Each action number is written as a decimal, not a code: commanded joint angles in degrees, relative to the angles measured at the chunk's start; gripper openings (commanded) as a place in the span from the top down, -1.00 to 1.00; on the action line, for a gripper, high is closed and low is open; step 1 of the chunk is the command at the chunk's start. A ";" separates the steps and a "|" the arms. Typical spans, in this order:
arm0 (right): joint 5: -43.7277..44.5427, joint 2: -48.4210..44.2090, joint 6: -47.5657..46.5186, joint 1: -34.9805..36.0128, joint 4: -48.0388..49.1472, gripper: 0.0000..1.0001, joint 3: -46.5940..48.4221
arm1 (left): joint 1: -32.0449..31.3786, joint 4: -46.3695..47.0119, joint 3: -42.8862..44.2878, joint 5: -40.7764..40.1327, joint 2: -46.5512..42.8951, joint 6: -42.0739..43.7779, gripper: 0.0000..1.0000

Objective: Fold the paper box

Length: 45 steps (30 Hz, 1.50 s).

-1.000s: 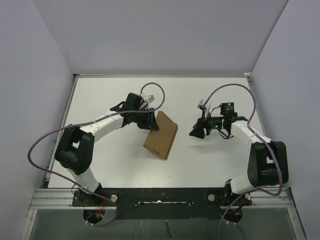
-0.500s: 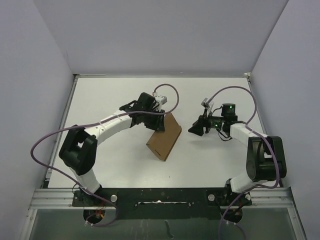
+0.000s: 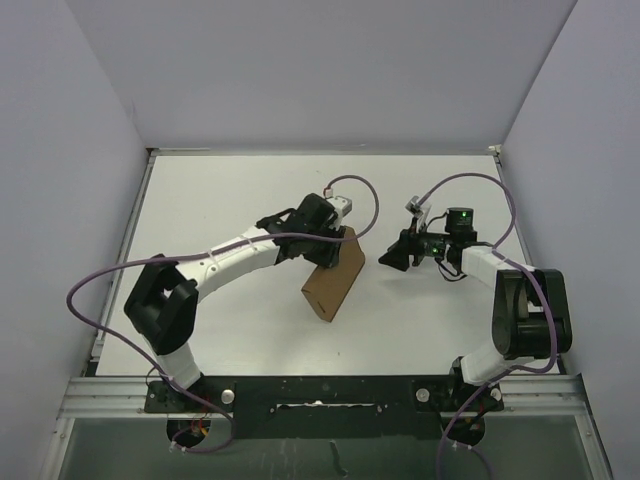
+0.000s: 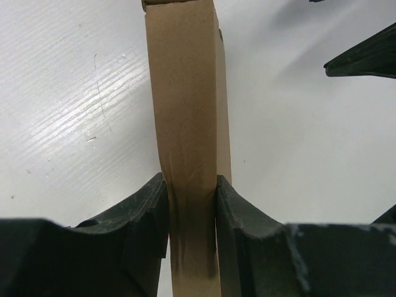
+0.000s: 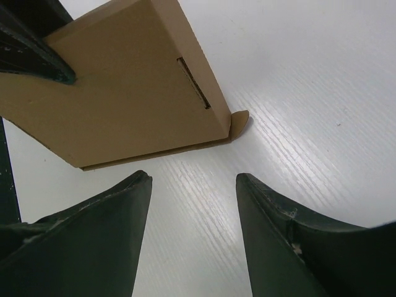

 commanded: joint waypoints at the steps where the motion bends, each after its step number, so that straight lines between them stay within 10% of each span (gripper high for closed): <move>1: -1.83 0.50 0.26 -0.41 0.74 -0.15 1.78 | -3.33 -9.49 1.30 -11.42 4.34 2.69 0.88; 22: -4.84 -1.53 3.26 -5.72 1.57 -0.12 1.78 | -13.44 -17.20 7.74 -23.32 10.95 -0.90 0.88; 37: -9.42 -12.05 -13.96 -5.64 -4.67 -0.24 -0.29 | 3.82 17.69 -16.46 19.29 -7.93 4.97 0.90; 45: -9.67 -4.17 -4.03 -5.70 -2.00 -0.24 0.05 | 9.32 29.37 -22.56 30.39 -8.94 0.95 0.91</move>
